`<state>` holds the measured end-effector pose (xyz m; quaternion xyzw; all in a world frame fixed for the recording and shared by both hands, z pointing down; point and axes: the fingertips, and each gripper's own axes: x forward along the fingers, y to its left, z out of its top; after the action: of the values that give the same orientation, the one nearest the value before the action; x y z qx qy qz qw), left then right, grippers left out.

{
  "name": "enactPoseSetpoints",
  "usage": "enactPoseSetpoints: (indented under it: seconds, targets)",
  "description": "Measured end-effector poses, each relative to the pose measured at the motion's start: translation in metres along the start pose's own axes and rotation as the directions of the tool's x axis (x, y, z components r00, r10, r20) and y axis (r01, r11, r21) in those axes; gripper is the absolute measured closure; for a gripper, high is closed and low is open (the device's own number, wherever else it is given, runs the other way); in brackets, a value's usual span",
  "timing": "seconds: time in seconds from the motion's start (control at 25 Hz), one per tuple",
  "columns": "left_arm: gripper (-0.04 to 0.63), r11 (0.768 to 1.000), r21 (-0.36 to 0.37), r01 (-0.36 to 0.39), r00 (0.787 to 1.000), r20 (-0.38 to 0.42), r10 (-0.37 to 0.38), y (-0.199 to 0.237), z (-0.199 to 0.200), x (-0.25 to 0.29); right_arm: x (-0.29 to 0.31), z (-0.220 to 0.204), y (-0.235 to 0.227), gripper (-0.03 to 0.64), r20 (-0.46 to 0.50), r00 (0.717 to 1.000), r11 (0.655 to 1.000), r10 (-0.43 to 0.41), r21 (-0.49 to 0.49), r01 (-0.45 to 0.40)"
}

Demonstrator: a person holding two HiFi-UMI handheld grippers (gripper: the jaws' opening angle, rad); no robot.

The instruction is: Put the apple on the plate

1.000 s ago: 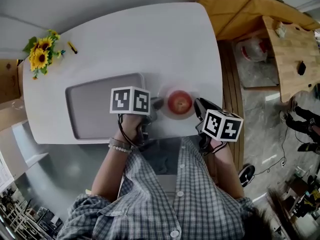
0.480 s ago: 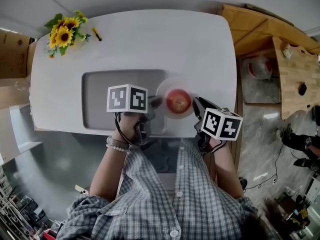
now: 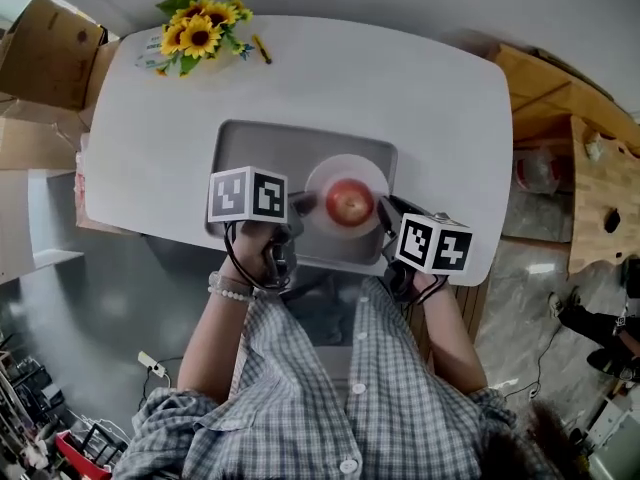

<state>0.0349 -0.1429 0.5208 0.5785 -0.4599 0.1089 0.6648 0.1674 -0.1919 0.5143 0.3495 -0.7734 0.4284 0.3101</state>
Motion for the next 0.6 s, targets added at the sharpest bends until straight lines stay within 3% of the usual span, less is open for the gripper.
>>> enactPoseSetpoints:
  seconds: [0.32,0.6]
  targets:
    - [0.543,0.998,-0.017,-0.058,0.998,-0.012,0.058,0.059,-0.002,-0.019,0.041,-0.016,0.040,0.557,-0.052,0.999,0.999,-0.004,-0.035,0.002]
    - [0.543,0.998,-0.017,-0.067,0.997,-0.025,0.066,0.081,0.001,-0.016,0.062,-0.023,0.046,0.555,-0.082,0.996,0.998,-0.033,-0.058,0.028]
